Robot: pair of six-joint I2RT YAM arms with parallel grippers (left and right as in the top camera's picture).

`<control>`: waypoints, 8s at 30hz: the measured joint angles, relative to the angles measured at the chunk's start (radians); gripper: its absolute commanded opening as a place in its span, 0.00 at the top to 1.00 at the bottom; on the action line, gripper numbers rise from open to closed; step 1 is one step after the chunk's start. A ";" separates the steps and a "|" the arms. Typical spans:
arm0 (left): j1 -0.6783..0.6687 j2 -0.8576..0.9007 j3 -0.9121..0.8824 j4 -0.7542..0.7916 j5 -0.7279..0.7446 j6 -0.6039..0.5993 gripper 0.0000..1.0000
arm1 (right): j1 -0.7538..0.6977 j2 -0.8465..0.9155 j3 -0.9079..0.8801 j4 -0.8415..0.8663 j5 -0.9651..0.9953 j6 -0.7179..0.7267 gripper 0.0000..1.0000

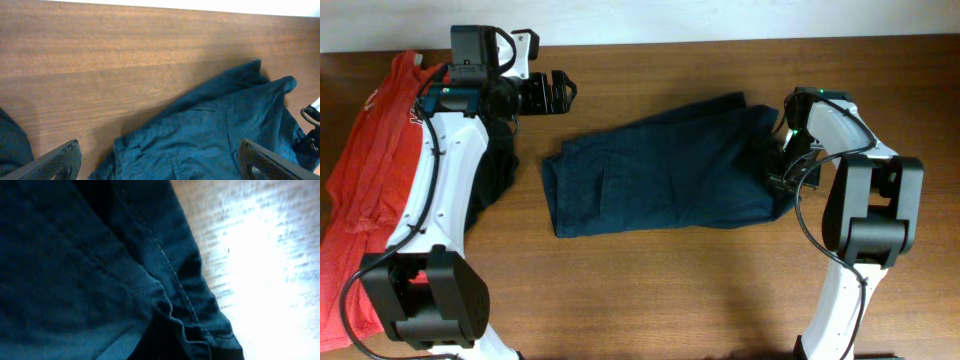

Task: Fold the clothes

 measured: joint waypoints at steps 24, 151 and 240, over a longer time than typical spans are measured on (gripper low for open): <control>0.058 0.000 0.000 -0.384 -0.132 -0.061 0.01 | -0.015 -0.246 -0.015 0.227 -0.191 -0.217 0.50; 0.128 0.237 -0.255 -0.188 0.268 0.102 0.99 | -0.112 0.010 -0.018 0.234 -0.402 -0.444 0.96; 0.218 -0.004 -0.219 -0.212 0.117 0.102 0.99 | 0.168 0.043 0.165 0.225 -0.259 -0.277 0.96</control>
